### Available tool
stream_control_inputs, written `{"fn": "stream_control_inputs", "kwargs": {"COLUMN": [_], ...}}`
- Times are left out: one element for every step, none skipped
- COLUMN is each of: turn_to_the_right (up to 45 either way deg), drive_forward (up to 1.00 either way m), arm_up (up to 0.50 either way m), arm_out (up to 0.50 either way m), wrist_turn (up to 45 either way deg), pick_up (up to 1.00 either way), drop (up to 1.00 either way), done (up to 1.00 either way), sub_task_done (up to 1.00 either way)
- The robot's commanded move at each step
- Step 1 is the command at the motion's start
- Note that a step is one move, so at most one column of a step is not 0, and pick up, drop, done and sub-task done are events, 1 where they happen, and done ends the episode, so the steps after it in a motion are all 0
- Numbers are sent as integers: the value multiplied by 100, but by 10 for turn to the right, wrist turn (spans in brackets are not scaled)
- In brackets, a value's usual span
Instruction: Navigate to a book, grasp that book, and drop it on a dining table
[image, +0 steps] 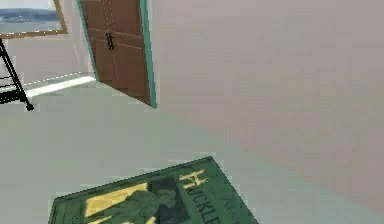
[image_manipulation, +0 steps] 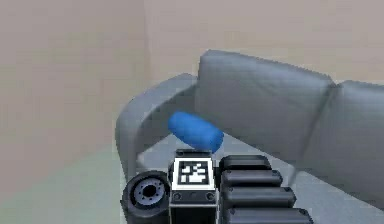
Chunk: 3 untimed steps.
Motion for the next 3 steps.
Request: {"fn": "stream_control_inputs", "kwargs": {"turn_to_the_right": [-450,-360,0], "drive_forward": [0,0,100], "arm_up": [0,0,0], "arm_out": [0,0,0], "wrist_turn": [0,0,0], "pick_up": [0,0,0], "drop": [0,0,0], "done": [0,0,0], "sub_task_done": [0,0,0]}}
